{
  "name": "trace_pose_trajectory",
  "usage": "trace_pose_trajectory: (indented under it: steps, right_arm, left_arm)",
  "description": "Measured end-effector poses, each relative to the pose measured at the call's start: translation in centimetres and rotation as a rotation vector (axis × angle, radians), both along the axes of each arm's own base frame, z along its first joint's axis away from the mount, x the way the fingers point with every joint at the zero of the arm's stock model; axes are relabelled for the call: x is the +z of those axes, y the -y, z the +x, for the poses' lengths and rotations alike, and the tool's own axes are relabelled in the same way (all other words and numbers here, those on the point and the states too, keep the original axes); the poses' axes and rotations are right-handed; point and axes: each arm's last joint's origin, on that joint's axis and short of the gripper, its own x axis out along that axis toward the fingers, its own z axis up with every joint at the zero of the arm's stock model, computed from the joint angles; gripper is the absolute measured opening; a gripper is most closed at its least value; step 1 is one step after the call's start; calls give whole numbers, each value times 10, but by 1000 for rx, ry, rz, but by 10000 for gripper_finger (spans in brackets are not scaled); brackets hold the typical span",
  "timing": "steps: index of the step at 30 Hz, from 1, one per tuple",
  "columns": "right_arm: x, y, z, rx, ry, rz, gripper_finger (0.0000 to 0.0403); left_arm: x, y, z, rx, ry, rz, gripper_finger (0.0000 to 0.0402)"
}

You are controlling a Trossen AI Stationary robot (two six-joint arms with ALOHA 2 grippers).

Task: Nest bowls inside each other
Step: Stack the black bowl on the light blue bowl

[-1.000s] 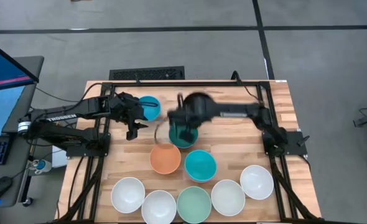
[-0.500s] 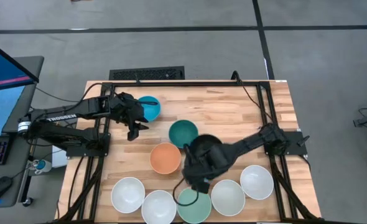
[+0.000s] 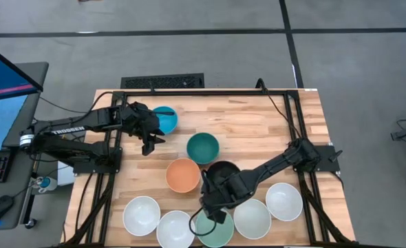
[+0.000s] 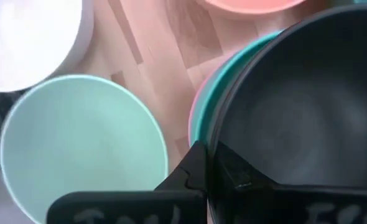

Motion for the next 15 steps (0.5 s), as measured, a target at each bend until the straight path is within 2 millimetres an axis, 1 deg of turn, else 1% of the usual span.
trace_pose_trajectory:
  steps: [4,9,15]
  right_arm:
    - [-15,2,0,-2,-31,10,17]
    - [-29,-5,1,-9,-10,39,24]
    - [-30,-6,1,-27,31,-13,19]
  left_arm:
    - [0,0,0,7,-2,7,144]
    - [0,0,0,9,-3,10,144]
    - [0,0,0,11,-3,8,144]
